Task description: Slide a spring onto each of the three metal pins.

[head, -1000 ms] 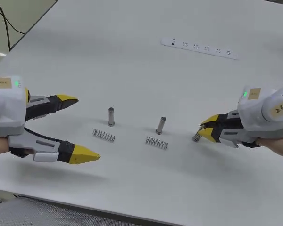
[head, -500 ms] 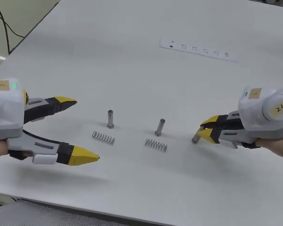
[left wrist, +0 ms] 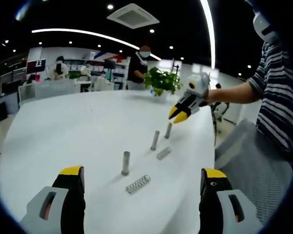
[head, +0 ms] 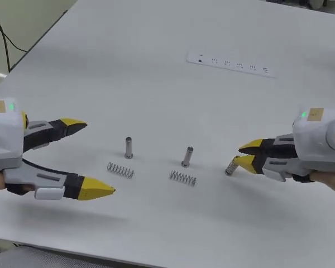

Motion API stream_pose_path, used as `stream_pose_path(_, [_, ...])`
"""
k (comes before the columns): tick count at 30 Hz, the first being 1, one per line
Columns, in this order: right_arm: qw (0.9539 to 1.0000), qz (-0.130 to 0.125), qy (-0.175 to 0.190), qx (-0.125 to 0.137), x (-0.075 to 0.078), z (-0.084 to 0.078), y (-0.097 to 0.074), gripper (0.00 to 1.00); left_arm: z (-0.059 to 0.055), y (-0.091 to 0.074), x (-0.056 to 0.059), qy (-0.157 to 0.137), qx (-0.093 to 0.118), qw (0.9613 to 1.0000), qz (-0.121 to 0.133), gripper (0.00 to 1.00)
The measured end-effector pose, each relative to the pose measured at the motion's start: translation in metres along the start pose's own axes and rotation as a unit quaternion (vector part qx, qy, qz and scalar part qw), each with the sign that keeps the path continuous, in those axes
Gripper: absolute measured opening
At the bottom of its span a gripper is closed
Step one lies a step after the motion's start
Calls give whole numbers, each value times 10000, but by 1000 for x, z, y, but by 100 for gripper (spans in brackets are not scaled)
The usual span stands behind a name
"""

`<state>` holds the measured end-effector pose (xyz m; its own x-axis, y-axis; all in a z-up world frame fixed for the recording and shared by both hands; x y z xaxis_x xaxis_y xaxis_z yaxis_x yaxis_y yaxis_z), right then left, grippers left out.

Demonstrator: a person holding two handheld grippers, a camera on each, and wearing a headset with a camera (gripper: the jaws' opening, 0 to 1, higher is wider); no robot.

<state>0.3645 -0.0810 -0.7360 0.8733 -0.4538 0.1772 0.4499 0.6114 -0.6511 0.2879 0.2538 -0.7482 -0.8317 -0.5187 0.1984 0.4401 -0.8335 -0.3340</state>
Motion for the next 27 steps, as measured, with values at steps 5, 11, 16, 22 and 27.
stream_pose_path(5, [9996, -30, 251, 108, 0, -2, -6, 14, 0, 1, 0, -6, -19, 10000, -1, 97])
stream_pose_path(11, [9996, -69, 259, 104, -5, -8, -8, 15, 2, 0, -2, -31, 17, 10000, 22, 97])
stream_pose_path(16, [9992, -68, 385, 100, -11, -14, -8, 14, 1, 0, -1, -78, 49, 10000, 20, 96])
stream_pose_path(22, [9985, -70, 538, 126, -14, -19, -10, 13, -1, 2, 1, -82, 40, 10000, 16, 97])
stream_pose_path(27, [9979, -40, 630, 112, -18, -25, -11, 13, 0, 1, 0, -73, 22, 10000, 23, 97])
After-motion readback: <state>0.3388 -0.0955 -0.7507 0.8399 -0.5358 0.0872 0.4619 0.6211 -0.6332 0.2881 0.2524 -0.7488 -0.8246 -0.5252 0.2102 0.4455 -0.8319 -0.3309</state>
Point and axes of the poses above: the centre of the closed fingertips' face, and the gripper's own axes: y roughly forward along the fingers, x roughly to its right, z roughly out of its top, the point moved 8 cm from there along -y, roughly backward along the fingers, and after that the axes turned 8 degrees about -z, right-handed, at the moved point
